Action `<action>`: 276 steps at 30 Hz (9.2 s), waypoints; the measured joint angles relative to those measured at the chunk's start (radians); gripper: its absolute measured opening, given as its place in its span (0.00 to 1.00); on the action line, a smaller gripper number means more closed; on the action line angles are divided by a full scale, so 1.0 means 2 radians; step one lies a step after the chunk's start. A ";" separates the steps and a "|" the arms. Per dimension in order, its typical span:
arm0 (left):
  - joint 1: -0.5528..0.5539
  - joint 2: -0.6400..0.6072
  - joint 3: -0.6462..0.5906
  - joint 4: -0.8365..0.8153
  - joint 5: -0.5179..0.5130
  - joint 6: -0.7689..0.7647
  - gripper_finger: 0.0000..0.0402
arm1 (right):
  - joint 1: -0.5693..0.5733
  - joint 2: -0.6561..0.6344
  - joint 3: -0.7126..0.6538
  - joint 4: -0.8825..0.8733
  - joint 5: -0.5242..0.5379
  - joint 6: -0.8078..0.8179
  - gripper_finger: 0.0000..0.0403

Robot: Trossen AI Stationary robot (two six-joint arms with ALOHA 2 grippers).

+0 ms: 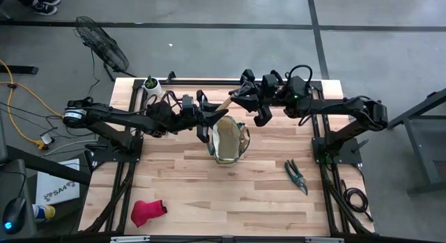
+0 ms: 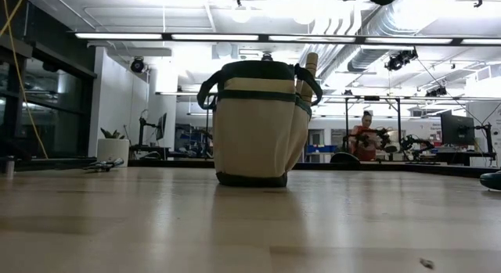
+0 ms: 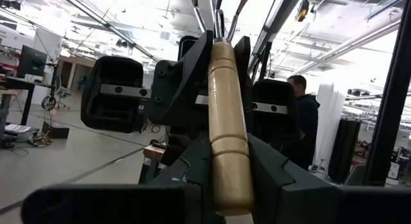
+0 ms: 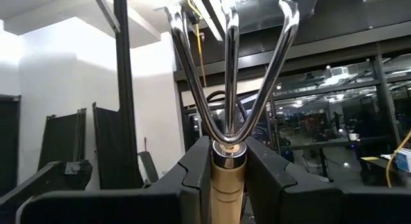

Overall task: Pick & Place Garden tools in Gardening bag
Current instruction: Put the hand rake into the gardening bag

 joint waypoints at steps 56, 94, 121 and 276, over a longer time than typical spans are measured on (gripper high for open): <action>0.039 0.012 0.344 -0.794 -0.049 0.017 0.14 | -0.027 -0.166 0.111 -0.549 0.068 -0.194 0.61; 0.062 0.119 0.471 -0.958 0.040 0.014 0.14 | 0.022 0.052 0.249 -0.757 0.169 -0.364 0.48; 0.062 0.118 0.470 -0.977 0.044 0.014 0.27 | 0.021 0.051 0.249 -0.758 0.158 -0.350 0.14; 0.062 -0.093 0.077 -0.376 0.047 0.054 0.15 | 0.010 -0.069 0.027 -0.439 0.038 -0.078 0.57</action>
